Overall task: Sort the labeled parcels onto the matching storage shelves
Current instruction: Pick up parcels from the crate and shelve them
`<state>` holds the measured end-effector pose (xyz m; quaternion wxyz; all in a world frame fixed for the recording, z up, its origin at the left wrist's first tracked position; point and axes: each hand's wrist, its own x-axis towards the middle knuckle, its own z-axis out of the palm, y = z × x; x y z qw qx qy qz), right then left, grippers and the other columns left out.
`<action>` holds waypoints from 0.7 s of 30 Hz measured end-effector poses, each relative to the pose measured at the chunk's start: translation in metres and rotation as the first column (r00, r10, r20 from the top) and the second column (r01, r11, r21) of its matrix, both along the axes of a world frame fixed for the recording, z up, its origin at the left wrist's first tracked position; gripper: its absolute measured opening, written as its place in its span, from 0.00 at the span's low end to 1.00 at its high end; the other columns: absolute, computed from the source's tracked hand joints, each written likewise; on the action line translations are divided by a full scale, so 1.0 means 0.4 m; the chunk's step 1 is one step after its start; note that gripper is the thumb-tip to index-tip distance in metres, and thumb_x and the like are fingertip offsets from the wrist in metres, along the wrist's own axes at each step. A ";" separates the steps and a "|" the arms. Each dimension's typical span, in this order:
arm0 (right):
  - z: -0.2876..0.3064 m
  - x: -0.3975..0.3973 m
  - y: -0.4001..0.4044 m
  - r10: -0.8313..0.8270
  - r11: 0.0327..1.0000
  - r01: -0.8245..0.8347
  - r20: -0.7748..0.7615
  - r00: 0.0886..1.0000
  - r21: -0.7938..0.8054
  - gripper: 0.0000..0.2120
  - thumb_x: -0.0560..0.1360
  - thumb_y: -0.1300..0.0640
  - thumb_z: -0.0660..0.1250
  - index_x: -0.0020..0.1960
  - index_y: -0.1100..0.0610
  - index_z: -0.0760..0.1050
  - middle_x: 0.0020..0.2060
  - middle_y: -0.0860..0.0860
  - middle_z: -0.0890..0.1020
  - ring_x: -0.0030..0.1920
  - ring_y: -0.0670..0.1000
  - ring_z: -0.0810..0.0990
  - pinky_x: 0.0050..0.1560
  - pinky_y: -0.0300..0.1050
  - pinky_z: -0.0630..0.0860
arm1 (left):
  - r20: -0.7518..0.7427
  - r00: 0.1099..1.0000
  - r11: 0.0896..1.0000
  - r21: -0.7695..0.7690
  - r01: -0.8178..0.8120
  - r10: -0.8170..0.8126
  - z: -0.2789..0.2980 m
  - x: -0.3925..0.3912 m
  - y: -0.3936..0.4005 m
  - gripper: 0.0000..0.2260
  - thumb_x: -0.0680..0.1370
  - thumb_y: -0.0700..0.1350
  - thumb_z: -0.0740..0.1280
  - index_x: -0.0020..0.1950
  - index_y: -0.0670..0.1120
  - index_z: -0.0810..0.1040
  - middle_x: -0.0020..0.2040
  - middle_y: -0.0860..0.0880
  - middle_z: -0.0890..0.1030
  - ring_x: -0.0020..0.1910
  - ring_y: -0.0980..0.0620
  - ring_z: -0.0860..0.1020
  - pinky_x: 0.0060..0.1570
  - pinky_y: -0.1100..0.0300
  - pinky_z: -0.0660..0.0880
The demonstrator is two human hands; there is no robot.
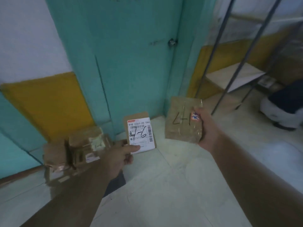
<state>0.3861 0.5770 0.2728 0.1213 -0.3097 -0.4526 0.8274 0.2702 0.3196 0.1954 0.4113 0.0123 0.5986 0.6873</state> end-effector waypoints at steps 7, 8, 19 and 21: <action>-0.039 0.141 0.308 -0.176 0.981 0.177 -0.021 0.984 0.073 0.32 0.64 0.59 0.71 0.68 0.60 0.70 0.54 0.61 0.80 0.47 0.59 0.84 0.49 0.56 0.80 | -0.049 0.982 0.981 -0.069 0.180 -0.183 -0.024 0.035 0.319 0.23 0.67 0.45 0.78 0.61 0.43 0.80 0.55 0.44 0.85 0.34 0.51 0.72 0.36 0.57 0.73; -0.047 0.152 0.343 -0.187 0.980 0.189 -0.025 0.982 0.064 0.32 0.64 0.60 0.70 0.68 0.60 0.70 0.55 0.62 0.79 0.49 0.60 0.83 0.50 0.58 0.80 | -0.055 0.979 0.978 -0.077 0.194 -0.198 -0.031 0.028 0.361 0.25 0.65 0.47 0.78 0.60 0.44 0.80 0.55 0.44 0.85 0.33 0.51 0.72 0.36 0.58 0.73; -0.028 0.284 0.764 -0.537 0.834 0.519 0.059 0.842 0.187 0.31 0.66 0.56 0.76 0.63 0.71 0.74 0.56 0.67 0.82 0.60 0.68 0.80 0.66 0.63 0.73 | -0.109 0.817 0.823 -0.129 0.552 -0.566 -0.082 -0.038 1.036 0.33 0.58 0.57 0.77 0.61 0.46 0.79 0.48 0.47 0.81 0.30 0.53 0.71 0.38 0.58 0.73; -0.021 0.334 0.844 -0.593 0.798 0.579 0.049 0.804 0.169 0.29 0.68 0.56 0.76 0.63 0.70 0.74 0.55 0.65 0.82 0.60 0.67 0.80 0.66 0.62 0.73 | -0.120 0.771 0.779 -0.142 0.610 -0.626 -0.081 -0.023 1.163 0.32 0.61 0.56 0.77 0.62 0.46 0.78 0.48 0.47 0.81 0.31 0.52 0.72 0.40 0.56 0.74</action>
